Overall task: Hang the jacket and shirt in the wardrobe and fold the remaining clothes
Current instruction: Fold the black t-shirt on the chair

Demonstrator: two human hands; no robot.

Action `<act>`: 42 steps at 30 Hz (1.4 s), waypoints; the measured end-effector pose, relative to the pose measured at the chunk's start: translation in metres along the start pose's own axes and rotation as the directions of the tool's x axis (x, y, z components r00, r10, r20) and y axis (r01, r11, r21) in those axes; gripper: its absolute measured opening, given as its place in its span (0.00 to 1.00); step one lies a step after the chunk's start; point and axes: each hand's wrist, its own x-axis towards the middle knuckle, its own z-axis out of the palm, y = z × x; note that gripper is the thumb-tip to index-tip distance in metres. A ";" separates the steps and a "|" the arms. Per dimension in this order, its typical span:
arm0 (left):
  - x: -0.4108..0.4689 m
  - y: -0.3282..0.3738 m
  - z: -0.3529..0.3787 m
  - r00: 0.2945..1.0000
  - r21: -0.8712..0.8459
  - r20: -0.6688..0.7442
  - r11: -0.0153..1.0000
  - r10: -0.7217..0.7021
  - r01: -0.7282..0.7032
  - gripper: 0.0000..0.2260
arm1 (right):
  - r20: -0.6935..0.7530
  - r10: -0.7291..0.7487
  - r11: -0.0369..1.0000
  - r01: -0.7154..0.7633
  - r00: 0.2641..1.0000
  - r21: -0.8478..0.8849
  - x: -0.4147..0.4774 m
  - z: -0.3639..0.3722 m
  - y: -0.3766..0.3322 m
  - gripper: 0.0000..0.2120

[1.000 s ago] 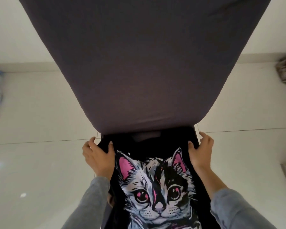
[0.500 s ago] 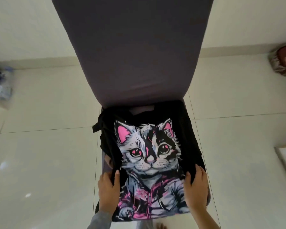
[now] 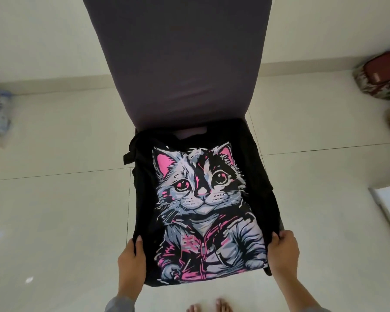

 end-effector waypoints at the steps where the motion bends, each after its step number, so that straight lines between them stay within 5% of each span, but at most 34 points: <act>1: -0.004 -0.004 -0.003 1.000 -0.022 -0.019 1.000 -0.007 0.006 0.15 | -0.022 0.018 1.000 -0.017 1.000 0.026 -0.003 0.000 -0.001 0.04; 5: -0.010 -0.027 -0.014 0.993 -0.069 -0.084 0.994 -0.086 0.080 0.15 | -0.131 0.174 0.983 -0.164 0.976 0.085 -0.011 -0.006 0.006 0.05; 9: -0.004 -0.043 -0.020 0.983 -0.009 -0.118 0.990 -0.143 0.143 0.08 | -0.108 0.256 0.964 -0.262 0.961 -0.040 -0.021 -0.006 0.006 0.08; 12: 0.004 -0.032 -0.022 0.967 0.055 -0.249 0.996 -0.057 0.073 0.16 | -0.155 0.126 0.989 -0.136 0.980 -0.051 -0.030 0.000 -0.016 0.12; 14: 0.008 -0.008 -0.020 0.960 0.096 -0.251 0.990 0.128 -0.107 0.14 | -0.222 -0.123 0.992 0.119 0.967 -0.030 -0.033 0.004 -0.038 0.12; 16: 0.015 0.022 -0.010 0.912 0.145 -0.155 0.922 0.380 -0.360 0.13 | -0.192 -0.376 0.921 0.388 0.907 0.027 -0.036 0.013 -0.067 0.12; 18: 0.024 0.053 0.007 0.827 0.153 -0.004 0.818 0.562 -0.555 0.15 | -0.077 -0.519 0.840 0.525 0.851 0.135 -0.036 0.029 -0.097 0.16; 20: 0.037 0.079 0.028 0.721 0.156 0.183 0.704 0.668 -0.692 0.20 | 0.066 -0.619 0.785 0.617 0.783 0.052 -0.030 0.050 -0.117 0.24; 22: 0.053 0.093 0.048 0.653 0.211 0.377 0.626 0.657 -0.751 0.22 | 0.247 -0.600 0.761 0.638 0.761 -0.118 -0.018 0.066 -0.118 0.33; 24: 0.071 0.091 0.062 0.664 0.348 0.493 0.573 0.562 -0.742 0.25 | 0.377 -0.510 0.729 0.621 0.773 -0.289 -0.007 0.076 -0.108 0.39; 28: 0.091 0.070 0.078 0.674 0.568 0.484 0.386 0.557 -0.727 0.27 | 0.304 -0.524 0.660 0.605 0.796 -0.445 0.003 0.094 -0.095 0.32; 38: 0.104 0.079 0.080 0.667 0.531 0.448 0.423 0.595 -0.734 0.25 | 0.144 -0.578 0.710 0.582 0.803 -0.396 0.014 0.100 -0.111 0.21; 42: 0.141 0.116 0.077 0.706 0.430 0.201 0.586 0.679 -0.686 0.15 | -0.027 -0.519 0.845 0.508 0.854 -0.165 0.049 0.098 -0.159 0.10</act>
